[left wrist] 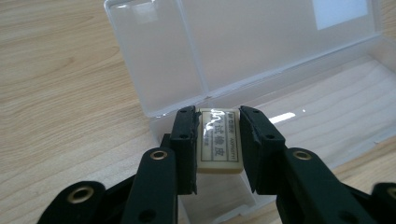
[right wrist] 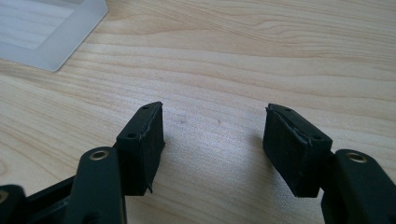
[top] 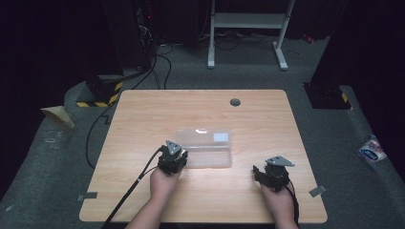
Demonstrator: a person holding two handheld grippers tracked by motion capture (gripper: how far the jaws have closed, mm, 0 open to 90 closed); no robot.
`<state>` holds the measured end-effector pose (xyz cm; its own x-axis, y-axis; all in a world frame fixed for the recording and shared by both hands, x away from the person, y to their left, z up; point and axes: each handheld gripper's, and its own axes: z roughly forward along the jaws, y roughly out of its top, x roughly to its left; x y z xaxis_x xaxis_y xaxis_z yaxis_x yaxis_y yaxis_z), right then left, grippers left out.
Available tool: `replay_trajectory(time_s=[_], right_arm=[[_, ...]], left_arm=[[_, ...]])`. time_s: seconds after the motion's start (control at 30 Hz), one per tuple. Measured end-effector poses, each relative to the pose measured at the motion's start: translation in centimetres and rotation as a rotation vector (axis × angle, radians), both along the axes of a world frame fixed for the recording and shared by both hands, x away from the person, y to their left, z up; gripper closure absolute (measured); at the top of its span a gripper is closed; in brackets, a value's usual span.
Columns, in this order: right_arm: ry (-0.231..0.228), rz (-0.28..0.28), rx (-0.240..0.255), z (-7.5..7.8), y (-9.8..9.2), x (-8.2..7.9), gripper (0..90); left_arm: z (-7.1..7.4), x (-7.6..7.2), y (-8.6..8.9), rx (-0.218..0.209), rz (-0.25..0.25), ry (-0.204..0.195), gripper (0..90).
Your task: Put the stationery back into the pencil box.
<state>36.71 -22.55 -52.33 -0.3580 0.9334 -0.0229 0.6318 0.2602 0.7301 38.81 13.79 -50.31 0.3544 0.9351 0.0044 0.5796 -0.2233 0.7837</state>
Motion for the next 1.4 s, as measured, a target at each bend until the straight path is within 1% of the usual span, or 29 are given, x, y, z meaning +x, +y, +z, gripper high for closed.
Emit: replay_trajectory(time_s=[0.1,0.17,0.33,0.47,0.67,0.7,0.77,0.8,0.9,1.0,1.1,1.17,1.23,1.27,1.3,1.33,1.4], right_arm=[[0.0,0.001,0.0,0.0,0.0,0.0,37.9],[0.0,0.001,0.0,0.0,0.0,0.0,37.9],[-0.001,0.002,-0.002,0.0,0.0,0.0,37.9],[-0.001,0.002,-0.001,0.0,0.0,0.0,37.9],[-0.001,0.002,-0.001,0.0,0.0,0.0,37.9],[-0.001,0.002,-0.001,0.0,0.0,0.0,37.9],[-0.001,0.002,-0.001,0.0,0.0,0.0,37.9],[-0.001,0.002,-0.001,0.0,0.0,0.0,38.0],[-0.001,0.002,-0.001,0.0,0.0,0.0,38.0],[0.0,0.002,0.0,0.0,0.0,0.0,38.0],[0.0,0.002,0.0,0.0,0.0,0.0,38.0],[-0.001,0.002,0.0,0.0,0.0,0.0,38.0],[-0.001,0.002,-0.001,0.0,0.0,0.0,38.0],[-0.001,0.002,-0.001,0.0,0.0,0.0,38.0],[-0.002,0.002,-0.001,0.0,0.0,0.0,38.0],[-0.002,0.002,-0.001,0.0,0.0,0.0,38.0],[-0.002,0.002,-0.001,0.0,0.0,0.0,38.0]], left_arm=[[0.0,0.1,0.1,0.002,0.008,-0.001,67.6],[0.0,0.2,0.2,0.004,0.004,0.001,67.6],[-0.2,0.5,0.4,0.013,0.007,0.014,67.5],[-0.3,0.5,0.3,0.001,0.009,0.015,67.5],[-0.3,0.5,0.4,0.007,0.009,0.019,66.9],[-0.3,0.5,0.4,0.007,0.01,0.018,65.5],[-0.1,0.4,0.6,-0.002,0.017,0.001,56.2],[0.0,0.4,0.6,-0.009,0.02,0.0,54.1],[0.1,0.4,0.7,-0.02,0.016,-0.004,53.4],[0.2,0.4,0.7,-0.019,0.013,-0.005,52.2],[0.3,0.3,0.8,-0.026,0.001,-0.008,47.7],[0.4,0.1,0.8,-0.043,-0.016,-0.004,46.0],[0.5,0.0,0.8,-0.04,-0.023,-0.01,43.3],[0.6,-0.1,0.9,-0.046,-0.033,-0.01,42.3],[0.7,-0.1,1.1,-0.057,-0.044,-0.012,35.6],[0.8,-0.2,1.2,-0.069,-0.047,-0.015,35.6],[1.0,-0.4,1.7,-0.081,-0.049,-0.017,28.0]])
